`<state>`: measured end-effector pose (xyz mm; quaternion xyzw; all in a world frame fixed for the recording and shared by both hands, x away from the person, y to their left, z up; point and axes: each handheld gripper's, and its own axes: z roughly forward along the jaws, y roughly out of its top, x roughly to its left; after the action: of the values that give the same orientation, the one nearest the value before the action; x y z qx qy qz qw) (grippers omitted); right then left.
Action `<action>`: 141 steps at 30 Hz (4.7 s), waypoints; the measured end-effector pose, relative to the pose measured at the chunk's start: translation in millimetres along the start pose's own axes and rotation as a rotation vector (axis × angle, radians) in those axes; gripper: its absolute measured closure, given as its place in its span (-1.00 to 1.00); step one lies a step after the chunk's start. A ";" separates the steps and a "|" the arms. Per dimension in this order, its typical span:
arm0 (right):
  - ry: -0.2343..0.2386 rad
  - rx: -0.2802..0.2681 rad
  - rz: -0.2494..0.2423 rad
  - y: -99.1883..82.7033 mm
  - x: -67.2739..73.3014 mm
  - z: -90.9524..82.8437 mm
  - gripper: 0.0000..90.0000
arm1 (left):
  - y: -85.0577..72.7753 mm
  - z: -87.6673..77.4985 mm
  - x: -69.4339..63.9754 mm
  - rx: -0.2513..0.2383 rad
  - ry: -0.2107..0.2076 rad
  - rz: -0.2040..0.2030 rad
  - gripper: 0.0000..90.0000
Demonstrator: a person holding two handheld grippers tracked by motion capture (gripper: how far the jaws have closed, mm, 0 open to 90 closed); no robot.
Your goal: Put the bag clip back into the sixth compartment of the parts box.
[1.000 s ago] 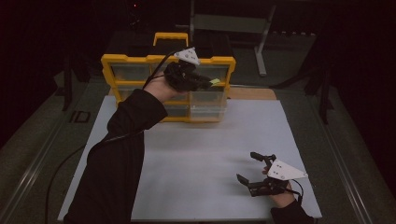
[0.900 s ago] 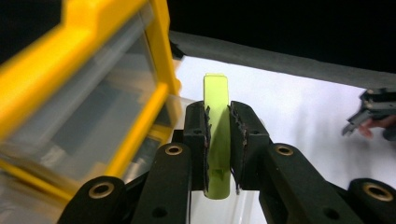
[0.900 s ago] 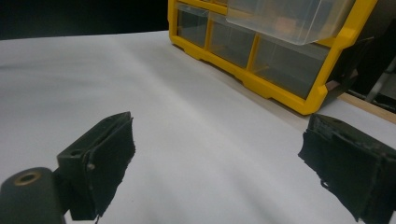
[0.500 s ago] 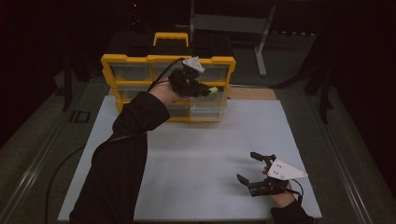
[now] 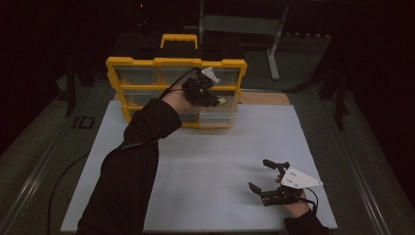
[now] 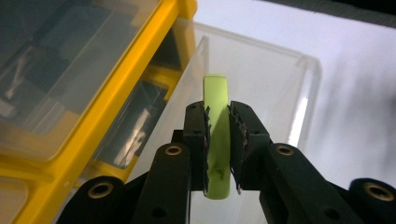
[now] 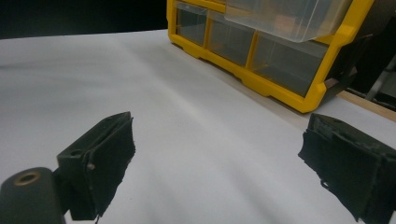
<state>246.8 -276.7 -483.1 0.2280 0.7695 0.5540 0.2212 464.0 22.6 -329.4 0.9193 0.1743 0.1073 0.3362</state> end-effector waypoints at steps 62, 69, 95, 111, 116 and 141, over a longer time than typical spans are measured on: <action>0.005 0.001 -0.004 2.8 3.0 1.5 -0.80 | -93.8 -72.4 -42.6 -0.147 -0.031 -0.113 -1.00; 0.008 0.001 -0.008 3.1 3.3 2.1 -0.80 | -111.1 -74.6 -52.4 -0.162 -0.035 -0.110 -1.00; 0.016 0.011 -0.019 3.7 6.8 5.2 -0.80 | -183.5 -73.5 -79.8 -0.190 -0.010 -0.171 -1.00; 0.020 0.013 -0.016 3.9 7.5 6.1 -0.80 | -237.3 -81.5 -105.4 -0.227 0.056 -0.233 -1.00; 0.022 0.013 -0.017 4.3 8.2 7.0 -0.80 | -251.6 -83.1 -118.4 -0.227 0.072 -0.239 -1.00; 0.026 0.025 -0.023 4.0 9.4 7.5 -0.80 | -319.4 -70.6 -148.7 -0.330 0.270 -0.419 -1.00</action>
<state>244.1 -264.3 -482.3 0.2147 0.7816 0.5450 0.2144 226.1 233.0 -497.7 0.7737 0.3835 0.1837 0.4696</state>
